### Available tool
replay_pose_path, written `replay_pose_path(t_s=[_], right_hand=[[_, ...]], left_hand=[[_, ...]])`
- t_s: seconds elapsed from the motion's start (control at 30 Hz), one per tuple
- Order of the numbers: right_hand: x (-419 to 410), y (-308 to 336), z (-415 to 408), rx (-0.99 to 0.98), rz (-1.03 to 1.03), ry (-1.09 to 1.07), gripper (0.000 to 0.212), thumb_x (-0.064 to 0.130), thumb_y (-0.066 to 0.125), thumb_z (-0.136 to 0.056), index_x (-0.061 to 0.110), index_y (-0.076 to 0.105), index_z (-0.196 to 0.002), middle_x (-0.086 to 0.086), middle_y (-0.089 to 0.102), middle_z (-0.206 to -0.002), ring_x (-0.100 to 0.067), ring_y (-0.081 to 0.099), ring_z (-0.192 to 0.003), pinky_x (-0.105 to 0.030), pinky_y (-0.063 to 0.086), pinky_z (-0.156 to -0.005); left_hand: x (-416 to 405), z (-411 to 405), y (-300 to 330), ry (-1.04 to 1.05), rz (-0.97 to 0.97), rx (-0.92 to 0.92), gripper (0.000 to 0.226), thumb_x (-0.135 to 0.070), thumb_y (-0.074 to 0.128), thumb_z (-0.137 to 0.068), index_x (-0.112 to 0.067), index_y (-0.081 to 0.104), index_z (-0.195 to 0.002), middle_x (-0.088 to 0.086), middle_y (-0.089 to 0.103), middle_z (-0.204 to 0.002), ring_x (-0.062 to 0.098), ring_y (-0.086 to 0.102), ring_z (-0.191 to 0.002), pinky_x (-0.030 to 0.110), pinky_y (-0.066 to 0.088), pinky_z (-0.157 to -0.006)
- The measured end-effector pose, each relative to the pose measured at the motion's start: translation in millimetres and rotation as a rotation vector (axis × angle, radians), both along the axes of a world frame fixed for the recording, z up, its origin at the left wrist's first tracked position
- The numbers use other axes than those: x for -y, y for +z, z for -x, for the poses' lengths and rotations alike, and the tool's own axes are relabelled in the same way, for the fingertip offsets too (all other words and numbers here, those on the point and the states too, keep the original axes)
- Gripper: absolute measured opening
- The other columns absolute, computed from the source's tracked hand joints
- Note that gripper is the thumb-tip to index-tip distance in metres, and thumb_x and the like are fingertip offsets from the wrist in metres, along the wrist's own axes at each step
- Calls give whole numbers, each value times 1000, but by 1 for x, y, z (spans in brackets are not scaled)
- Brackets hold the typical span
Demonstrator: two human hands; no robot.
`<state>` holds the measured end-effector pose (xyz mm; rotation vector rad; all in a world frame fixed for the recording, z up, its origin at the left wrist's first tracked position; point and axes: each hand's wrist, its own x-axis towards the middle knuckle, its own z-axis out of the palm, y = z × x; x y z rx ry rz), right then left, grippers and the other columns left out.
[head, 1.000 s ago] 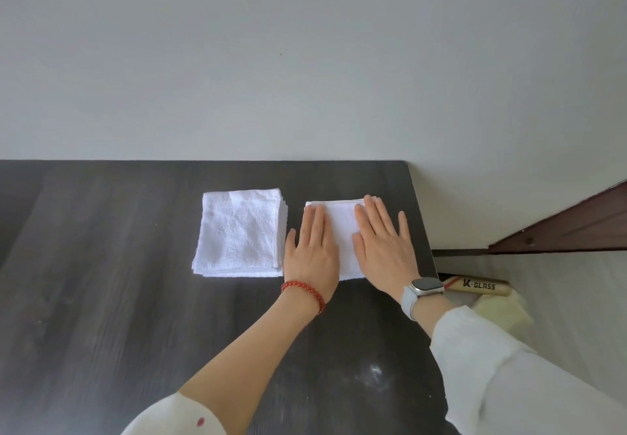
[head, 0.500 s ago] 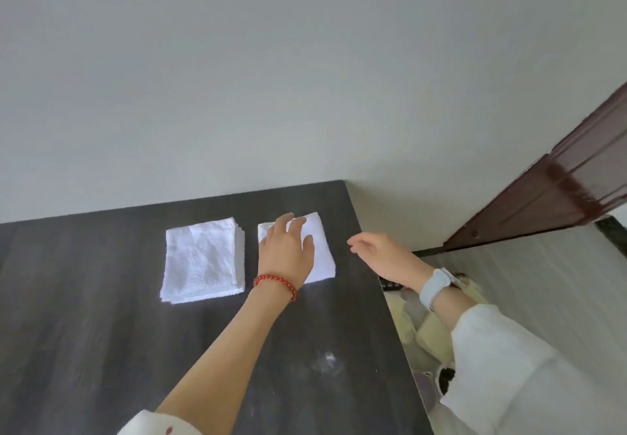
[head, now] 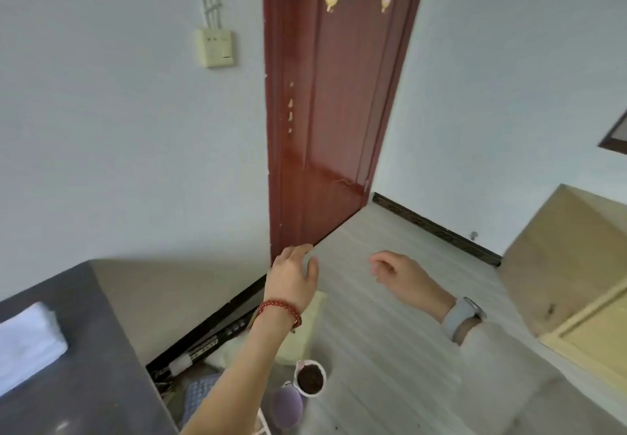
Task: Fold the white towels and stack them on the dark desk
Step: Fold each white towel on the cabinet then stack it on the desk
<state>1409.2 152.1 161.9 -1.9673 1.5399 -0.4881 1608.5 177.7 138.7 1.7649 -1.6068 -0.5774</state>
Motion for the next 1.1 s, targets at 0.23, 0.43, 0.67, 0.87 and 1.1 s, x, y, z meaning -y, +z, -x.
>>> replay_pose_path(t_s=[0.23, 0.43, 0.67, 0.87, 1.1], right_hand=[[-111, 22, 319, -65, 103, -574, 26, 10, 43, -94, 9, 60, -113, -10, 67, -100, -27, 62, -87, -20, 40, -71], [-195, 24, 489, -63, 86, -963, 26, 12, 43, -93, 12, 61, -113, -4, 64, -94, -27, 61, -80, -29, 44, -72], [-221, 0, 656, -74, 50, -1220, 26, 9, 43, -93, 7, 62, -111, -8, 67, -106, -26, 62, -97, -24, 41, -80], [-174, 7, 804, -33, 77, -1302, 24, 7, 43, -93, 4, 62, -108, 16, 53, -81, -21, 58, -79, -28, 46, -80], [-130, 0, 956, 68, 27, -1389, 26, 9, 41, -95, 5, 60, -112, -6, 64, -99, -15, 57, -85, -22, 43, -80]], left_hand=[[-16, 326, 22, -536, 40, 43, 37, -27, 44, -94, -15, 50, -129, 3, 51, -132, 18, 48, -120, 35, 38, -103], [-38, 528, 34, -907, 31, 70, 33, -25, 44, -94, -12, 53, -124, 7, 54, -124, 21, 50, -114, 36, 40, -98], [-22, 743, 13, -1187, 60, 35, 32, -23, 45, -94, -13, 55, -123, 6, 55, -122, 19, 53, -109, 30, 44, -91], [39, 920, 17, -1265, 67, 6, 29, -22, 47, -93, -13, 57, -119, 5, 58, -119, 18, 56, -104, 25, 44, -84], [81, 1094, 13, -1381, 34, 5, 26, -19, 48, -92, -12, 59, -115, 4, 60, -114, 18, 55, -105, 25, 42, -87]])
